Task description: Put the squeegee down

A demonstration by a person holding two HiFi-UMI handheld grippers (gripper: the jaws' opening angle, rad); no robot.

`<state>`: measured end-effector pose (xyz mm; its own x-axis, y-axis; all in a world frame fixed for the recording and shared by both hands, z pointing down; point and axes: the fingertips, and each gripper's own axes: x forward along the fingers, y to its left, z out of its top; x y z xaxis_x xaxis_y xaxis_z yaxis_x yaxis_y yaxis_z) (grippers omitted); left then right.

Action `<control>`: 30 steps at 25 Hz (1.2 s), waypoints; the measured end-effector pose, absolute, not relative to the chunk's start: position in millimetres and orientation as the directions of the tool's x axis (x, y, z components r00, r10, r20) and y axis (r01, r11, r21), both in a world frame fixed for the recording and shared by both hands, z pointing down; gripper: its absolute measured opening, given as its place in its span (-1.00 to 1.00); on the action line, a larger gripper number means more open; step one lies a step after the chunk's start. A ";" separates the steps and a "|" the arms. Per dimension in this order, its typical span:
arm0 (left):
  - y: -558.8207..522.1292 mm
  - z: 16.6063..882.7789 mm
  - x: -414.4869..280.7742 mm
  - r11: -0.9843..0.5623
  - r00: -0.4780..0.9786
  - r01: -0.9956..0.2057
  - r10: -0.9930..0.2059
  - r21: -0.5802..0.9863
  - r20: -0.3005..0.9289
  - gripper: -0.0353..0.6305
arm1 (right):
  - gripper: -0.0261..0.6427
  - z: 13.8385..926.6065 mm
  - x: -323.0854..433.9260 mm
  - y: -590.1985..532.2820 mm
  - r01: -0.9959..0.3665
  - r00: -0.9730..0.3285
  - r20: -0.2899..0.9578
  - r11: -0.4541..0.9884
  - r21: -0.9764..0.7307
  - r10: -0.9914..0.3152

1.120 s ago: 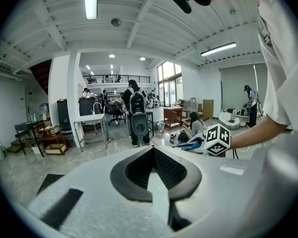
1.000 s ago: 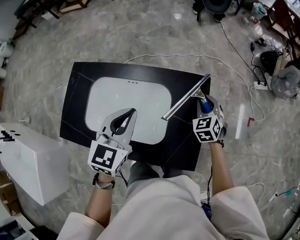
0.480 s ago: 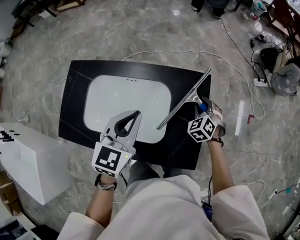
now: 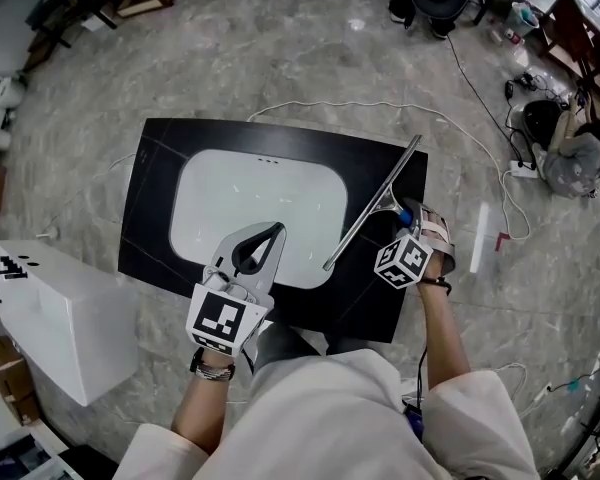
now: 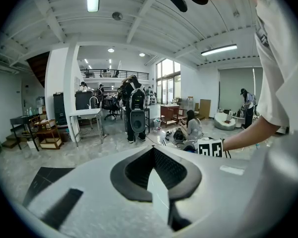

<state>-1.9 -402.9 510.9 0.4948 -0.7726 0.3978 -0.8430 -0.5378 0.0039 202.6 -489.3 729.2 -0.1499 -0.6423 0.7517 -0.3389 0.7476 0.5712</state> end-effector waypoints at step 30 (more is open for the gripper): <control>-390.0 523.0 -24.8 -0.511 0.483 -0.858 -0.775 0.044 0.407 -0.90 | -0.20 717.9 207.2 -474.9 -0.534 -0.290 0.777 0.769 0.353 -0.558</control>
